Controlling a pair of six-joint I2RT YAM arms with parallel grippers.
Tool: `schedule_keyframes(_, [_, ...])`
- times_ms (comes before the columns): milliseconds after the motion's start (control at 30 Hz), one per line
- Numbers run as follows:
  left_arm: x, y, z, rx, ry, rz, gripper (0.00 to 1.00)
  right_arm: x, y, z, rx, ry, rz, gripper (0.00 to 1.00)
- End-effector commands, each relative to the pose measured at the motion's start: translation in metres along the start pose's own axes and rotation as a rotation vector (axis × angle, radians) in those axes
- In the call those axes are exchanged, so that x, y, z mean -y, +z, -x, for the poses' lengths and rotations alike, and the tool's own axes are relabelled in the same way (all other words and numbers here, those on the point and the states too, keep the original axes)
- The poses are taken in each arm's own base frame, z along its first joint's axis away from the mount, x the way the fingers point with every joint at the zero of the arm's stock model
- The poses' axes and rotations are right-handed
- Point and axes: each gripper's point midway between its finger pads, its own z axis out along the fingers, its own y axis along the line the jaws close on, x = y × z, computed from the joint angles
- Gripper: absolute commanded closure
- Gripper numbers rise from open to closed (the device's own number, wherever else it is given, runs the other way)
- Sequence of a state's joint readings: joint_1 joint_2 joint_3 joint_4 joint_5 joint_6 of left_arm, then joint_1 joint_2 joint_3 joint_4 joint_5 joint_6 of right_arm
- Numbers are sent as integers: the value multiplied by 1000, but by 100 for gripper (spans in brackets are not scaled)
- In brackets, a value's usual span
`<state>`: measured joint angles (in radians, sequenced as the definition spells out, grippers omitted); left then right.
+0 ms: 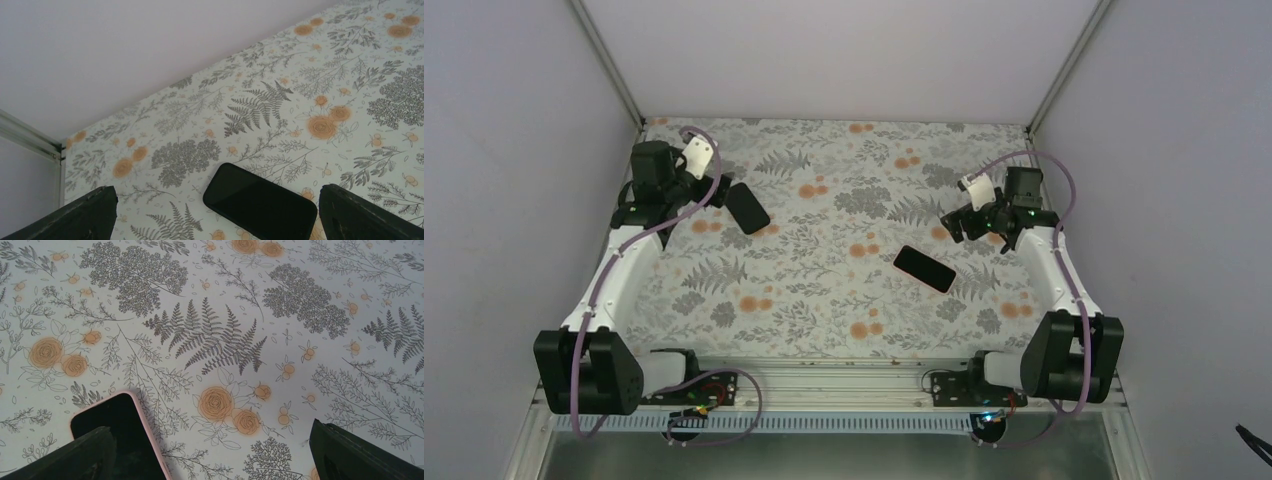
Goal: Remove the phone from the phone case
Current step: Pick up the phone at the center of the board.
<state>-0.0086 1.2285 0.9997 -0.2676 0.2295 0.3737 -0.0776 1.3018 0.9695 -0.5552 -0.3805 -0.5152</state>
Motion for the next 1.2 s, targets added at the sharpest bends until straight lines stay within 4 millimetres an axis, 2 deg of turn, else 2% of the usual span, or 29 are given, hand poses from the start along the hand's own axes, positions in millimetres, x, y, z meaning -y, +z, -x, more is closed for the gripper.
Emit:
schedule_keyframes(0, [-2, -9, 9, 27, -2, 8, 0, -3, -3, 2, 7, -26, -4, 0])
schedule_keyframes(300, [2, -14, 11, 56, 16, 0, 0, 12, 1, -9, -57, -43, -105, 0])
schedule_keyframes(367, [2, -13, 11, 54, 17, -2, 0, 2, 0, -12, -60, -74, -75, 0])
schedule_keyframes(467, [3, -10, 9, 47, 19, -12, 0, -40, 6, -28, -123, -190, 73, 0])
schedule_keyframes(533, [3, -7, 6, 33, 17, -12, 0, -53, 12, -39, -169, -237, 91, 0])
schedule_keyframes(800, [-2, -4, 4, 26, 13, 10, 0, -74, 43, -86, -355, -256, 149, 0])
schedule_keyframes(900, [-6, -2, 4, 18, 10, 29, 0, -72, 55, -96, -394, -276, 123, 0])
schedule_keyframes(1167, [-3, 2, 0, 9, 7, 10, 0, -80, 69, -112, -444, -319, 178, 0])
